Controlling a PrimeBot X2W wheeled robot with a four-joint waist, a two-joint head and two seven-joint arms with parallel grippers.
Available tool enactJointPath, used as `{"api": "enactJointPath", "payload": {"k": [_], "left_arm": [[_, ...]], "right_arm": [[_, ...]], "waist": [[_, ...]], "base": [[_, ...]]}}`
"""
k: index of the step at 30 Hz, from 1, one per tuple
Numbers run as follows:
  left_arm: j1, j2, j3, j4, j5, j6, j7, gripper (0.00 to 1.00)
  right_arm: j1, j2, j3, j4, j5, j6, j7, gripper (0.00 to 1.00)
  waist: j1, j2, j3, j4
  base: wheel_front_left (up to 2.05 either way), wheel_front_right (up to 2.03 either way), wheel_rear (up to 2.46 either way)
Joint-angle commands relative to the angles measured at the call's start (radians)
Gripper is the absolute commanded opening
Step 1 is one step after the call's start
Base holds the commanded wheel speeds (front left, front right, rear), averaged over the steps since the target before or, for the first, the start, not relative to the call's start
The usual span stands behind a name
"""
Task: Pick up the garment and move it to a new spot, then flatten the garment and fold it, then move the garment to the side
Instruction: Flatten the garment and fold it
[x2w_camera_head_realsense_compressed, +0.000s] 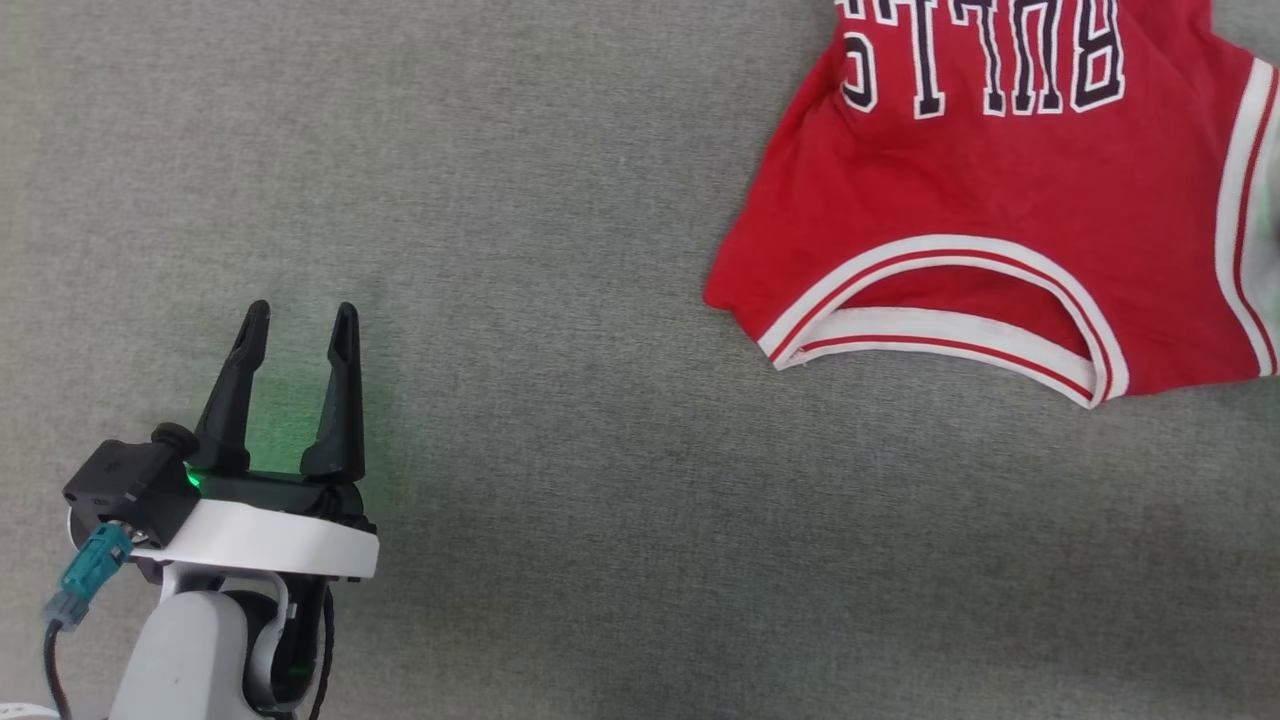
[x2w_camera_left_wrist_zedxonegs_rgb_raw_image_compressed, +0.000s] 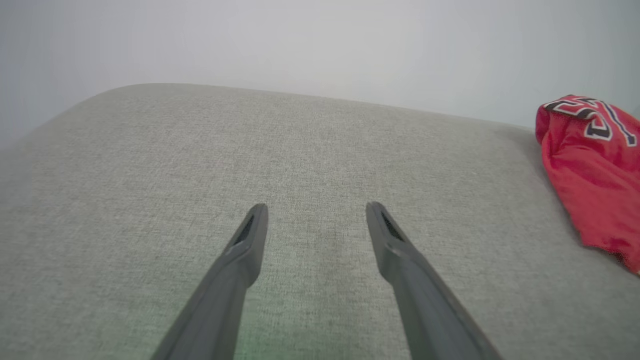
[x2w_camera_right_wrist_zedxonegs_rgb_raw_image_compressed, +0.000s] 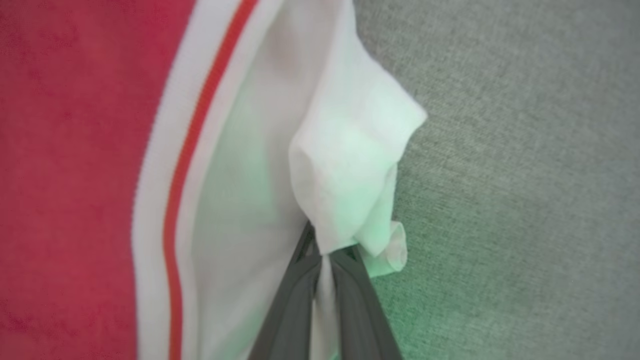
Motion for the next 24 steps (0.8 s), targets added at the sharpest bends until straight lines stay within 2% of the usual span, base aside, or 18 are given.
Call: {"api": "enactJointPath", "payload": {"k": [1,4,8,13,14,20,24], "left_arm": [[-0.012,0.005,0.004,0.001,-0.007,-0.002,-0.002,1.00],[-0.010,0.012,0.005,-0.003,-0.005,-0.002,-0.002,1.00],[-0.009,0.026,0.002,-0.008,-0.005,-0.002,-0.002,1.00],[-0.014,0.040,0.000,-0.015,-0.009,-0.002,-0.002,1.00],[-0.014,0.040,0.000,-0.015,-0.009,-0.002,-0.002,1.00],[-0.011,0.057,-0.010,-0.016,-0.012,-0.002,-0.002,1.00],[-0.016,0.069,-0.019,-0.012,-0.011,-0.002,-0.002,1.00]], "right_arm": [[0.068,0.033,0.024,0.062,0.002,0.000,-0.004,0.00],[0.069,0.015,-0.031,0.050,-0.004,-0.003,-0.036,0.00],[0.097,-0.017,-0.153,0.034,-0.023,-0.004,-0.082,0.00],[0.139,-0.015,-0.356,0.004,-0.058,-0.002,-0.124,0.00],[0.139,-0.015,-0.356,0.004,-0.058,-0.002,-0.124,0.00],[0.214,0.007,-0.543,-0.021,-0.121,-0.002,-0.152,0.00],[0.237,0.045,-0.562,-0.047,-0.138,-0.002,-0.161,0.00]], "waist": [[0.0000,0.0000,-0.004,-0.012],[0.0000,0.0000,-0.011,-0.029],[0.0000,0.0000,-0.016,-0.051],[0.0000,0.0000,-0.014,-0.074],[0.0000,0.0000,-0.014,-0.074],[0.0000,0.0000,-0.009,-0.096],[0.0000,0.0000,-0.013,-0.109]], "base": [[0.00,0.00,0.00],[0.00,0.00,0.00],[0.00,0.00,0.00],[0.00,0.00,0.00],[0.00,0.00,0.00],[0.00,0.00,0.00],[0.00,0.00,0.00]]}}
